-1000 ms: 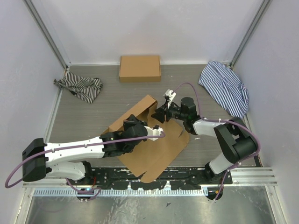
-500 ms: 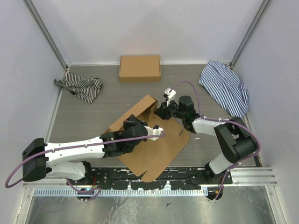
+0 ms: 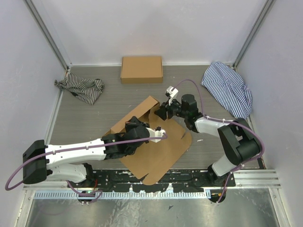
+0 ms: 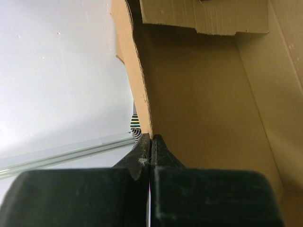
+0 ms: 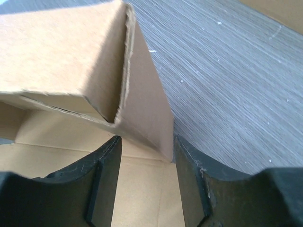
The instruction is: Fold the paper box
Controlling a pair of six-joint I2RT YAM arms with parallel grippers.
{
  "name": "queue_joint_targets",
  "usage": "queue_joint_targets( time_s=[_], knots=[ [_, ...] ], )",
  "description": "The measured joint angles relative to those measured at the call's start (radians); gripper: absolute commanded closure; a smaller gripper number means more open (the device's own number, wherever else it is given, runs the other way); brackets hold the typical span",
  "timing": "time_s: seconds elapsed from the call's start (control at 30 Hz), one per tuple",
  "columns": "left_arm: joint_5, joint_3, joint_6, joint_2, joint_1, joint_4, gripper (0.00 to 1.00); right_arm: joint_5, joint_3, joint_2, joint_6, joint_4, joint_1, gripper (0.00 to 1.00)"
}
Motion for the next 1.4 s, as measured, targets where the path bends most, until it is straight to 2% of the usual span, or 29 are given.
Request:
queue_joint_targets(
  time_s=[0.23,0.3,0.43,0.53,0.6,0.73,0.97,1.07,1.2,1.4],
  knots=[
    [0.006,0.0,-0.002,0.0,0.0,0.0,1.0,-0.081,0.042,0.04,0.017,0.043,0.0,0.48],
    [0.008,0.0,-0.003,0.0,0.0,0.0,1.0,-0.095,0.064,0.078,0.032,0.072,0.0,0.55],
    [0.01,0.0,-0.005,0.0,0.0,0.001,1.0,-0.093,0.075,0.125,0.065,0.135,0.003,0.79],
    [0.012,0.001,-0.008,0.0,-0.002,0.015,1.0,-0.041,0.075,0.133,0.065,0.164,0.012,0.87],
    [0.01,0.006,-0.015,0.001,-0.004,0.027,0.95,-0.007,0.069,0.133,0.066,0.174,0.02,0.88],
    [-0.018,0.047,-0.089,0.018,-0.009,0.013,0.78,0.041,0.058,0.132,0.082,0.19,0.031,0.9],
    [-0.026,0.221,-0.393,0.049,-0.02,-0.193,0.77,0.205,0.039,0.086,0.121,0.155,0.069,0.94],
    [-0.015,0.243,-0.497,0.033,-0.029,-0.24,0.76,0.293,0.028,0.055,0.127,0.129,0.088,0.98],
    [0.019,0.242,-0.623,-0.047,-0.035,-0.294,0.77,0.395,0.013,0.011,0.134,0.098,0.101,0.99],
    [0.008,0.191,-0.727,-0.249,-0.039,-0.259,0.75,0.497,-0.031,-0.04,0.132,0.089,0.112,0.99]
  ],
)
